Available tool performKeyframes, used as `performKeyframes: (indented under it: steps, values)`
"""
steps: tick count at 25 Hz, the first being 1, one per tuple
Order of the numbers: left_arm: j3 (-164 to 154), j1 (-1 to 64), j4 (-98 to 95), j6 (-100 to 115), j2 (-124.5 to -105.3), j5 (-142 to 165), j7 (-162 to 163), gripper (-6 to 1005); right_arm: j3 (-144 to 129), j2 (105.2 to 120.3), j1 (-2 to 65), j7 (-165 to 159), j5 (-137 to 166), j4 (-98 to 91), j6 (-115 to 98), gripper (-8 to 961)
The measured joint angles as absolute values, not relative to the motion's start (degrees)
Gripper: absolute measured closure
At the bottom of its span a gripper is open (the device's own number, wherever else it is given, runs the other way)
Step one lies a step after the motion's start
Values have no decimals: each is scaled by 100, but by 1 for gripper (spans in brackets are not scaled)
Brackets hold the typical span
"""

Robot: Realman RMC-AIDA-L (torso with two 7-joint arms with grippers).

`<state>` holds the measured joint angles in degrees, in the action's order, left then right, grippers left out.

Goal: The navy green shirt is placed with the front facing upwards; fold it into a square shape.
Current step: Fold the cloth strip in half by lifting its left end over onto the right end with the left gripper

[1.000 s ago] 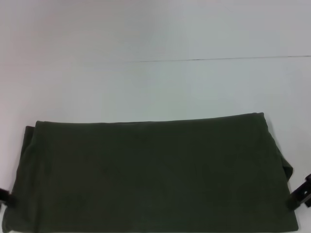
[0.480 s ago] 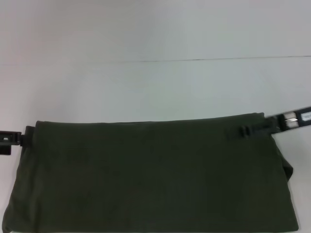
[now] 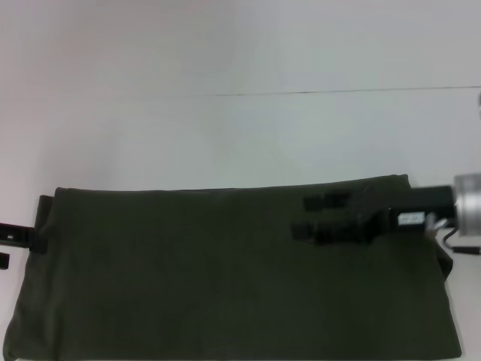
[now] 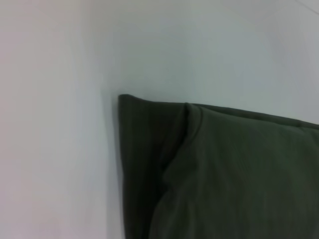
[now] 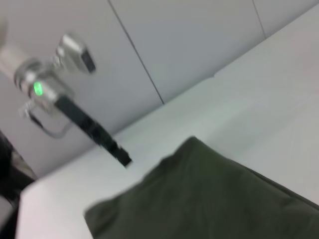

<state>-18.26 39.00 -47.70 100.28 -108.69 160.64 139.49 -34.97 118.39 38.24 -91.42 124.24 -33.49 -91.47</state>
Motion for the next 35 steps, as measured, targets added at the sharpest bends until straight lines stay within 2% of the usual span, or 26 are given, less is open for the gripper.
performKeyframes:
  steps: [4,22,35]
  values:
    - [-1836,3901,-4772,10006,-10867,16070,14019,66,-3880,11982,3746,-8069,12400,-3183,-8626,155]
    - [-2018,3870,-4744,9807,-10889,16099,14153,70,-4449,12019,3796,-6530,12180,-2820,-8211,159]
    - [-2355,3842,-4641,9394,-11017,16183,14065,73,-4456,12022,3779,-6540,12172,-2741,-8156,159]
